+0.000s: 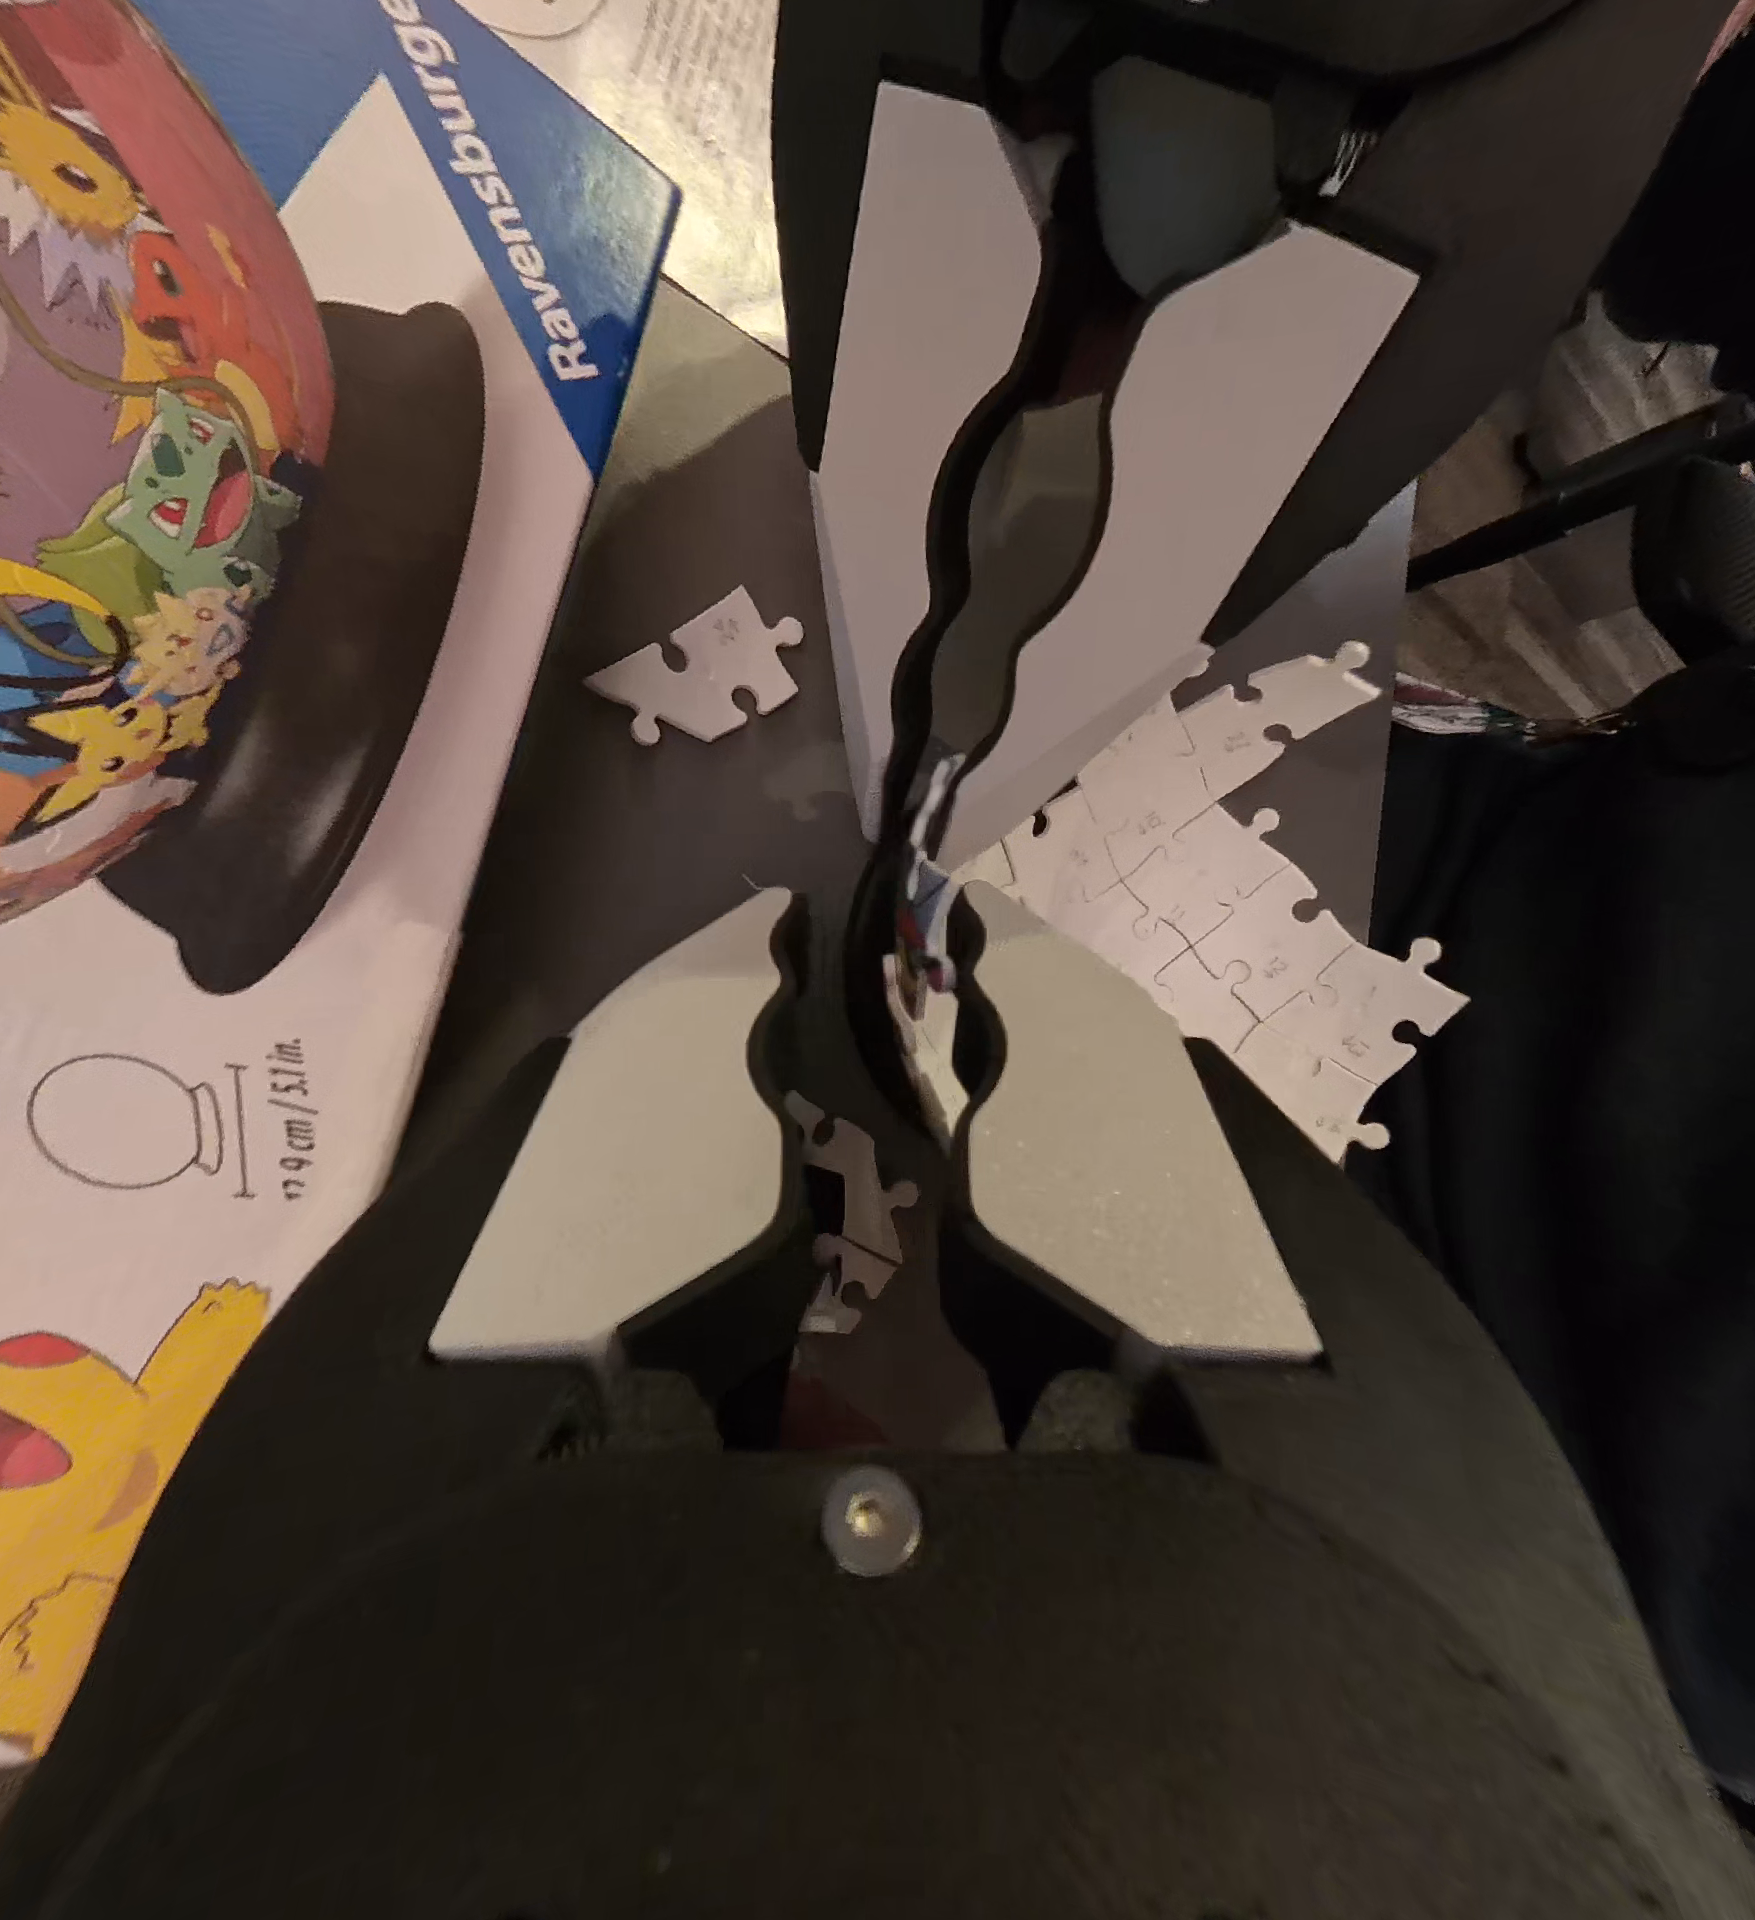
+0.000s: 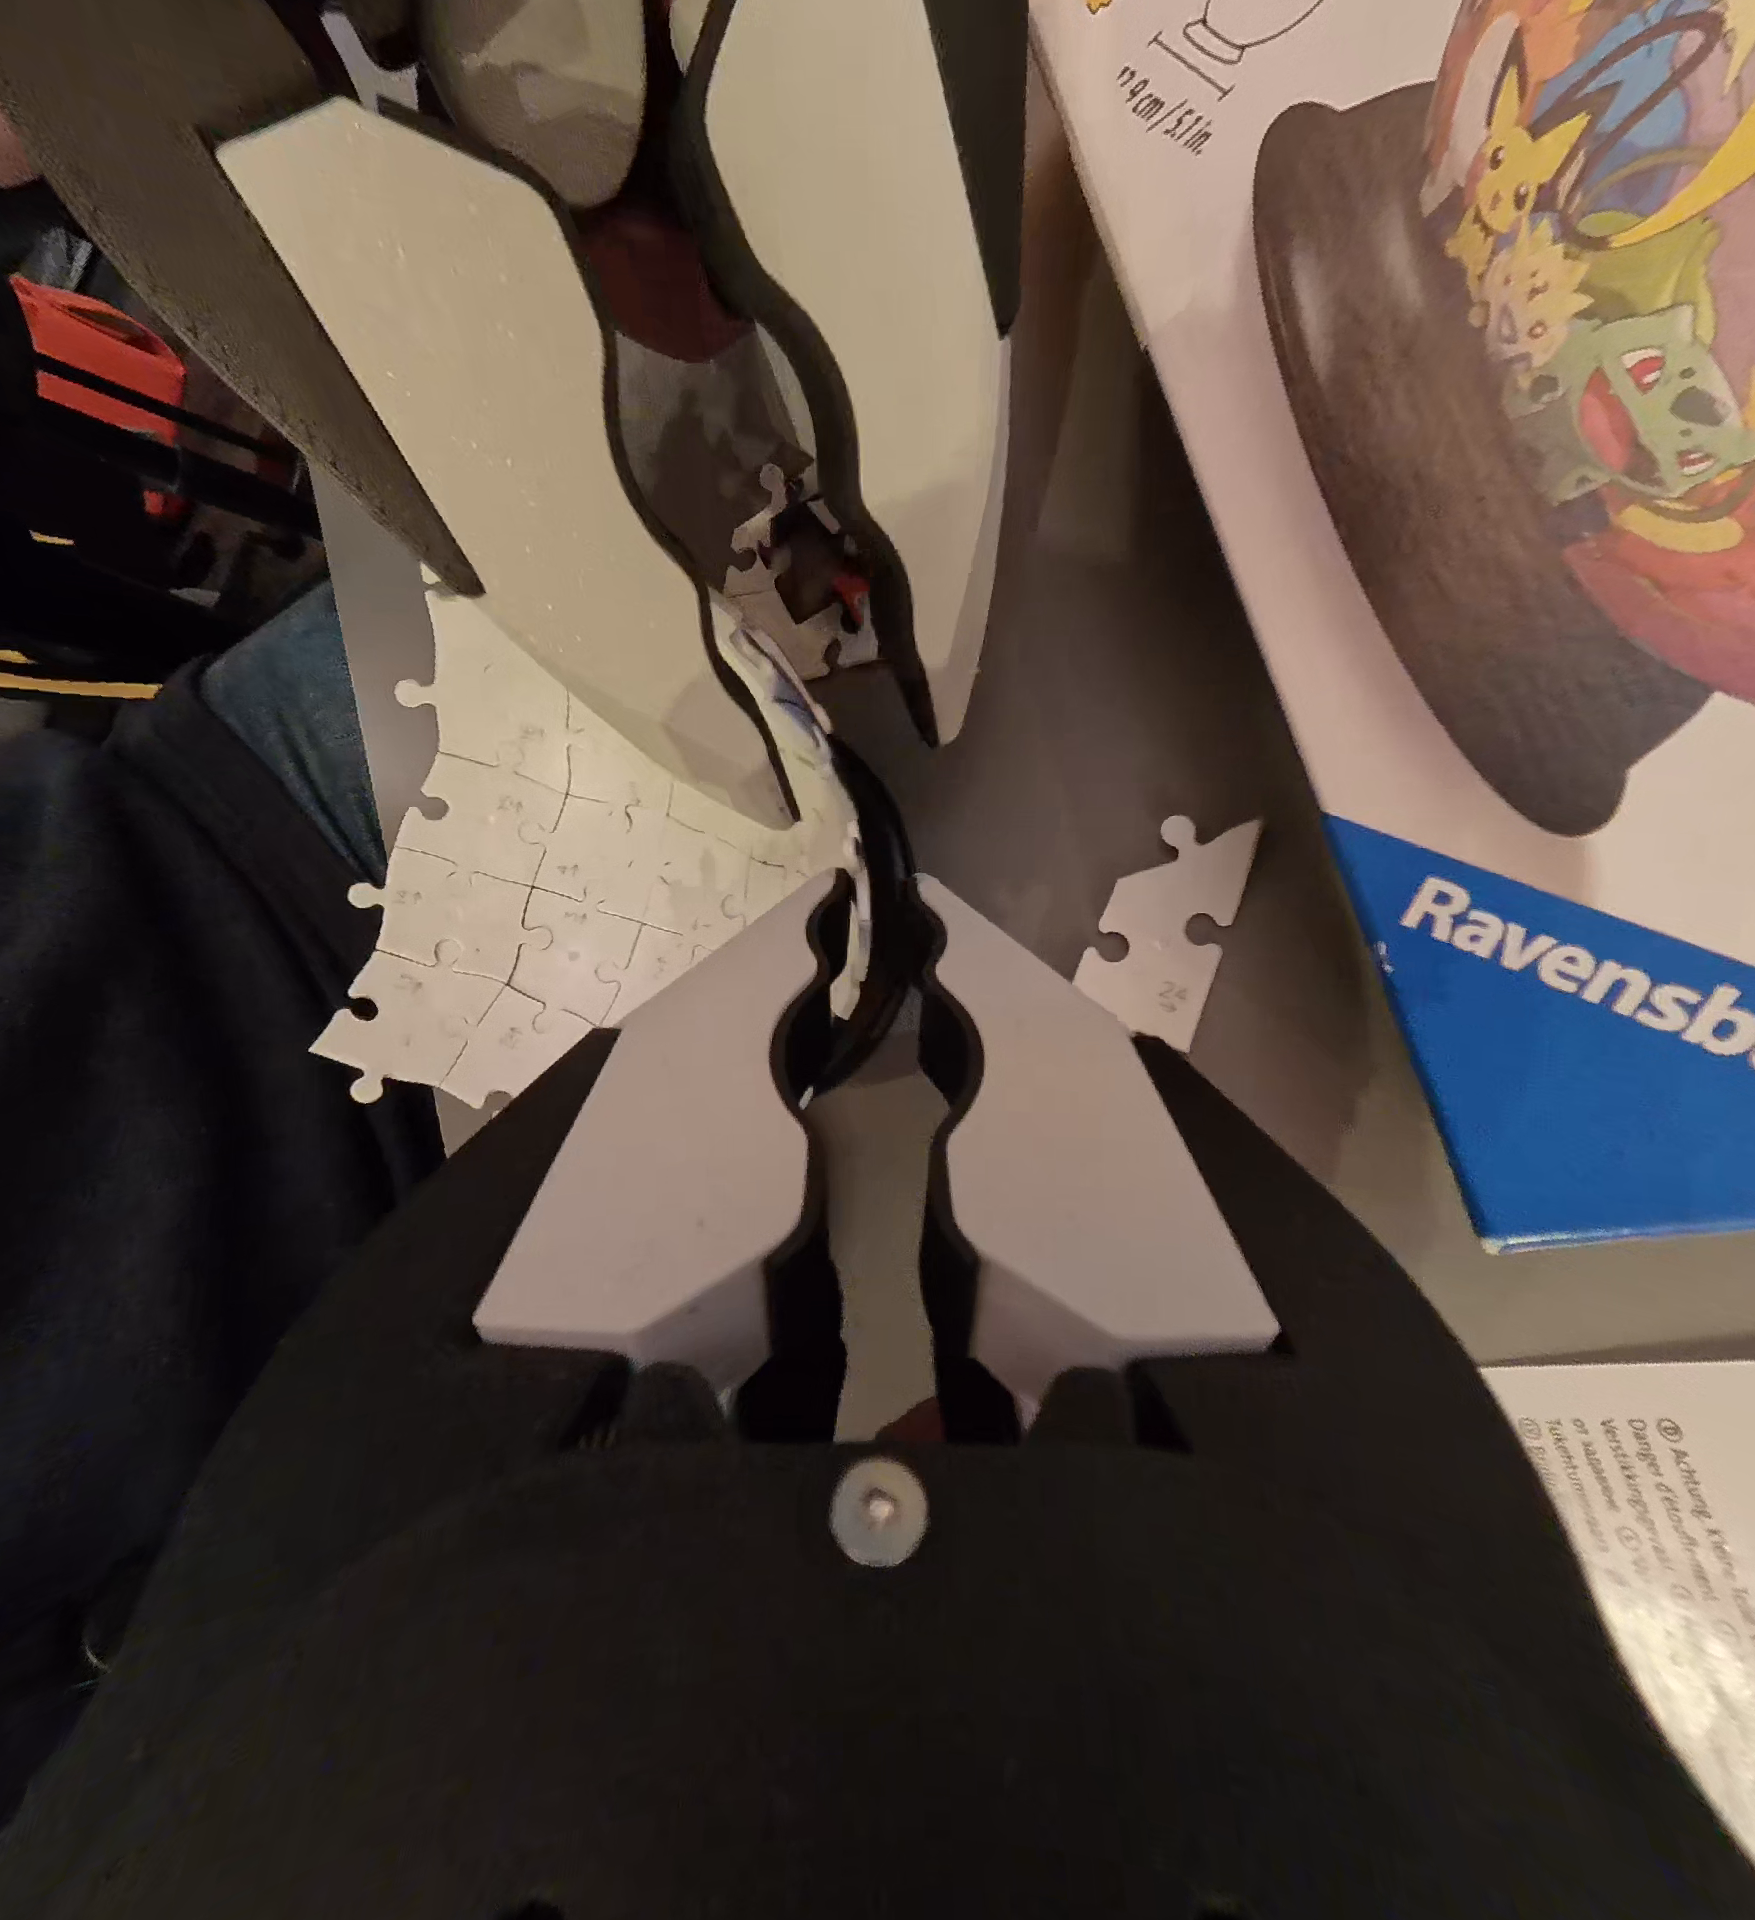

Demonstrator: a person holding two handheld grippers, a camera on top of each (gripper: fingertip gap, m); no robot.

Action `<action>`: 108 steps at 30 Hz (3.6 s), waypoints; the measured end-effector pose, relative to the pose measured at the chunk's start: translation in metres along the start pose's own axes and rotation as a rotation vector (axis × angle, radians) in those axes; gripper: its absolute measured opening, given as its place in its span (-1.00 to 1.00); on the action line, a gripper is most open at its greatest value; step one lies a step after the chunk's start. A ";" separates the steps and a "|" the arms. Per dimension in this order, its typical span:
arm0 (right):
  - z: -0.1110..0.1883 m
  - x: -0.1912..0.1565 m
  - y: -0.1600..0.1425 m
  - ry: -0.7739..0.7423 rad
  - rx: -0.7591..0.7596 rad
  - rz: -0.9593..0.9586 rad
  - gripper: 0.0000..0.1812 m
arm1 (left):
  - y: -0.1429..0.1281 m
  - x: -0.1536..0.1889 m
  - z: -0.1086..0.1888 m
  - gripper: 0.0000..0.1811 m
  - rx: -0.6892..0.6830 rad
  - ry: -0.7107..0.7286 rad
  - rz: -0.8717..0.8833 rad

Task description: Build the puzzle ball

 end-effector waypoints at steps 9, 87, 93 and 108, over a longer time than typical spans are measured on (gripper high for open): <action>0.010 0.000 -0.002 -0.003 0.027 0.017 -0.91 | -0.005 0.006 0.001 -0.79 -0.012 0.015 -0.008; 0.013 0.042 -0.019 -0.430 -0.076 0.371 -0.61 | -0.005 0.022 0.047 -0.55 0.194 0.165 0.003; 0.013 0.041 -0.020 -0.420 -0.033 0.322 -0.65 | -0.005 0.021 0.048 -0.55 0.200 0.160 0.004; 0.111 -0.025 0.015 -0.749 0.254 0.522 -0.66 | 0.059 0.035 0.083 -0.63 0.371 0.257 0.026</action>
Point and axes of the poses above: each gripper's, where its closed fingertips meet, z back along the fingers, y out of its top, x = y × z across the jaws, the point moved 1 cm from there along z, back along the fingers, and after that the axes turned 15 degrees about -x, right-handed, at the moved point
